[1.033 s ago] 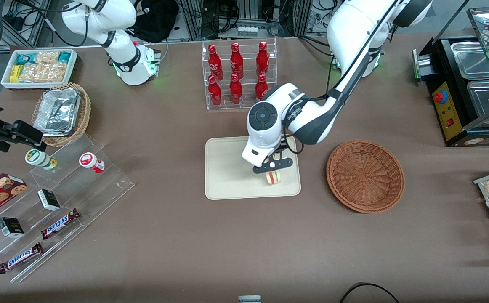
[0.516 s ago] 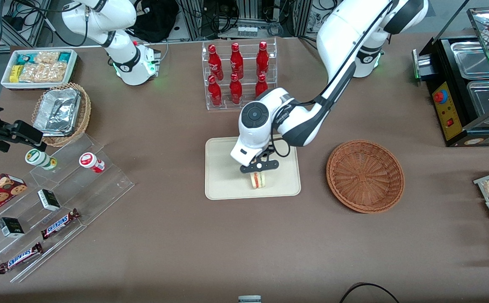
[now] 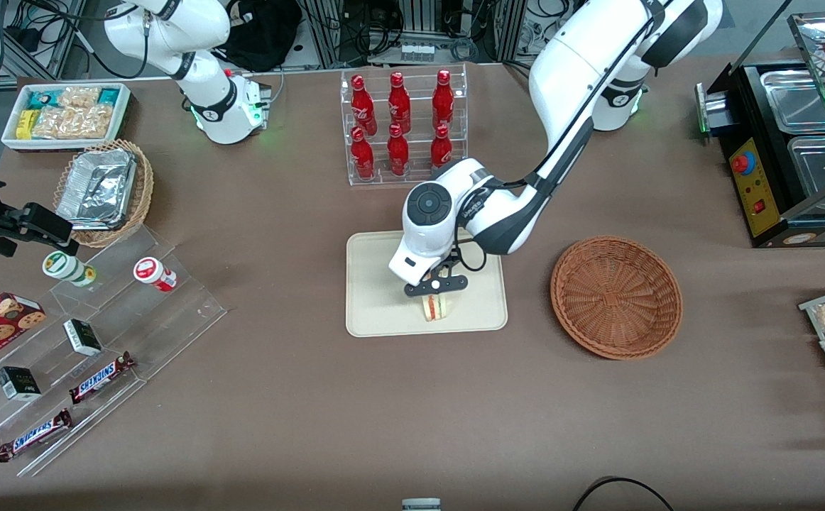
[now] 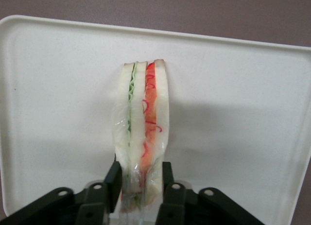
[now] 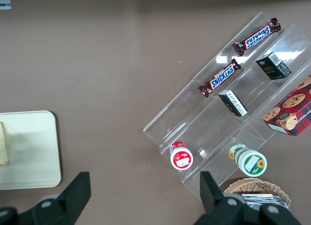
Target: Place sandwich from basket to tray
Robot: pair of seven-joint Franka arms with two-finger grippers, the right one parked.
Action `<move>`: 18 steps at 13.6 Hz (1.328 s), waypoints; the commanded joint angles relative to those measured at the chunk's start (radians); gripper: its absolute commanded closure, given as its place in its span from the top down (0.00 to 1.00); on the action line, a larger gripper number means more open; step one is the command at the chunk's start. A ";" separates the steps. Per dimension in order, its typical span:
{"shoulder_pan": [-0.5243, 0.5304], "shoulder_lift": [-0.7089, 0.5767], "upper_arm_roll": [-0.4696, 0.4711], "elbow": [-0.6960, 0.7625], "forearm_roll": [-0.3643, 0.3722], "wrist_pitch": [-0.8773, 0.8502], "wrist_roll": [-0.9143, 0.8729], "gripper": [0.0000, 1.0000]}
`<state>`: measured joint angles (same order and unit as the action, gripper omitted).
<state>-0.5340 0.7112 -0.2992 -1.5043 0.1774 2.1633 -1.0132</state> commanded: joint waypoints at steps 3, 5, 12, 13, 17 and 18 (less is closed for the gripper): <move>-0.006 -0.119 0.005 0.007 0.008 -0.091 -0.034 1.00; 0.009 -0.217 0.008 0.003 0.007 -0.185 -0.091 1.00; 0.248 -0.542 0.015 0.001 -0.087 -0.526 -0.082 1.00; 0.288 -0.571 0.015 0.001 -0.088 -0.564 -0.035 1.00; 0.455 -0.650 0.015 0.001 -0.092 -0.738 0.218 1.00; 0.492 -0.654 0.015 0.001 -0.092 -0.749 0.276 1.00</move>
<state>-0.1058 0.0902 -0.2750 -1.4752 0.1031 1.4389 -0.8295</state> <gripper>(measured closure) 0.000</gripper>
